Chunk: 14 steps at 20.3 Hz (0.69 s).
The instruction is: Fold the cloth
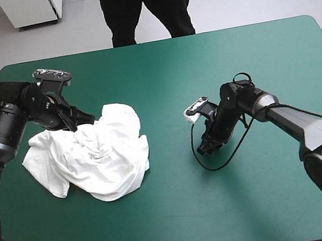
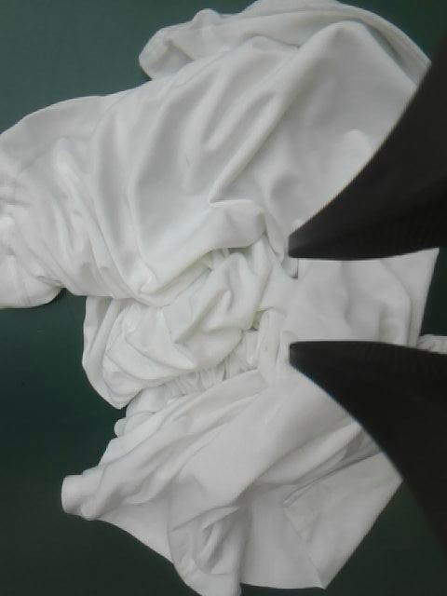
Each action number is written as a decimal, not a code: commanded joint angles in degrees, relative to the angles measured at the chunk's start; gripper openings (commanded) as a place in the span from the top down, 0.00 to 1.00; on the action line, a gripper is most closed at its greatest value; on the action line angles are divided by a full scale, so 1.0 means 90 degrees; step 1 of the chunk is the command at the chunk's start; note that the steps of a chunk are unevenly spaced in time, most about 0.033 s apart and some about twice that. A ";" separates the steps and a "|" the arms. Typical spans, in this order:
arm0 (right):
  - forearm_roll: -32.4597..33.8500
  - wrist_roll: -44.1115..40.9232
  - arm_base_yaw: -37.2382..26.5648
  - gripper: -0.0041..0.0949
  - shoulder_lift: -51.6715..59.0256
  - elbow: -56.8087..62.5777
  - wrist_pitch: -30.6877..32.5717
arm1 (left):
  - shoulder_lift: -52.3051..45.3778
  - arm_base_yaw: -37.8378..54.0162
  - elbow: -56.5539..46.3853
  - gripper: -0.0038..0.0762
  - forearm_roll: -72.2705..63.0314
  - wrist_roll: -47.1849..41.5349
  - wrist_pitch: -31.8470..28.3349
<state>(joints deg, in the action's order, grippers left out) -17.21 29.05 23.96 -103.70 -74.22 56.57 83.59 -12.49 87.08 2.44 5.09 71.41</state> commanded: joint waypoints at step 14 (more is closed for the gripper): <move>-0.0079 -0.0177 0.0014 0.63 0.0289 -0.0171 0.0005 | -0.0210 -0.0004 0.0154 0.68 0.0015 -0.0004 -0.0085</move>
<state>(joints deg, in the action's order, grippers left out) -17.21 28.58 23.96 -103.70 -74.22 56.57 83.59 -12.49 87.08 2.44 5.09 71.56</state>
